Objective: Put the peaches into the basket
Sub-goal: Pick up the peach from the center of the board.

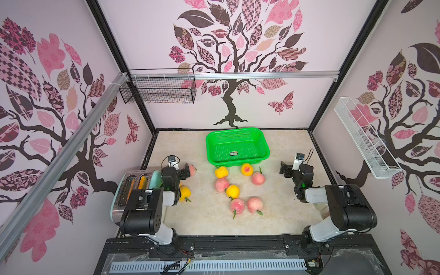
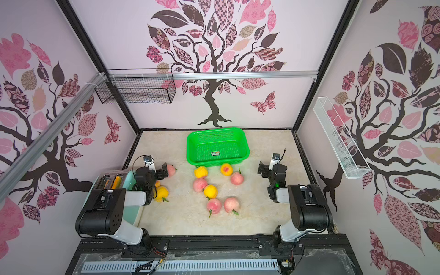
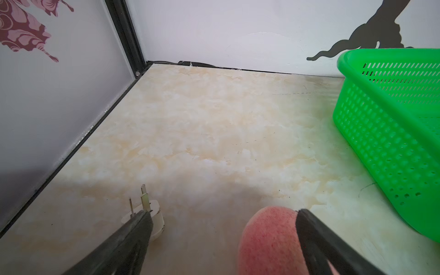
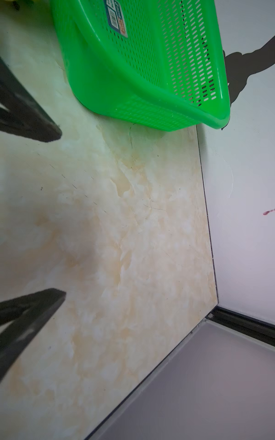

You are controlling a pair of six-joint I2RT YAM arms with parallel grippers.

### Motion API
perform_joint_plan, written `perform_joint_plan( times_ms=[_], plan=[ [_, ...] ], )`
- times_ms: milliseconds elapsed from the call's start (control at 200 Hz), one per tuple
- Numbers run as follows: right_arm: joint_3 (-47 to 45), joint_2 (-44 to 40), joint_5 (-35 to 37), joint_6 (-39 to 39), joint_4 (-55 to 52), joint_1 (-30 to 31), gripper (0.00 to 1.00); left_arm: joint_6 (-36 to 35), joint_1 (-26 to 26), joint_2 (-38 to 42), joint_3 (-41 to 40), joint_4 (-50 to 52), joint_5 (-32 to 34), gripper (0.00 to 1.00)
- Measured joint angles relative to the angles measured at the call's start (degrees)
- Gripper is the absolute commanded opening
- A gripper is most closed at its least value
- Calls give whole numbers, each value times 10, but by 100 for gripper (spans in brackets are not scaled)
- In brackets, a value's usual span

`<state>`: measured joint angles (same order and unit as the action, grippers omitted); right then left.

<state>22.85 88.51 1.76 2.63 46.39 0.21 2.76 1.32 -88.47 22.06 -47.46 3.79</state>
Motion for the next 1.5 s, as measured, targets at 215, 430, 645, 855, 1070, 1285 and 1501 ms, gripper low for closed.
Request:
perform_joint_plan(
  times_ms=[215,430,645,855,1070,1285,1501],
  plan=[
    [0,0,0,0,0,0,99,0,0,0,0,0,0,98],
    [0,0,0,0,0,0,99,0,0,0,0,0,0,98],
    [0,0,0,0,0,0,99,0,1,0,0,0,-1,98],
    [0,0,0,0,0,0,99,0,2,0,0,0,-4,98],
    [0,0,0,0,0,0,99,0,2,0,0,0,-4,98],
    [0,-1,7,-1,1,0,99,0,2,0,0,0,-4,98],
    [40,-93,60,-36,-136,0,100,5,-10,35,74,137,47,98]
  ],
)
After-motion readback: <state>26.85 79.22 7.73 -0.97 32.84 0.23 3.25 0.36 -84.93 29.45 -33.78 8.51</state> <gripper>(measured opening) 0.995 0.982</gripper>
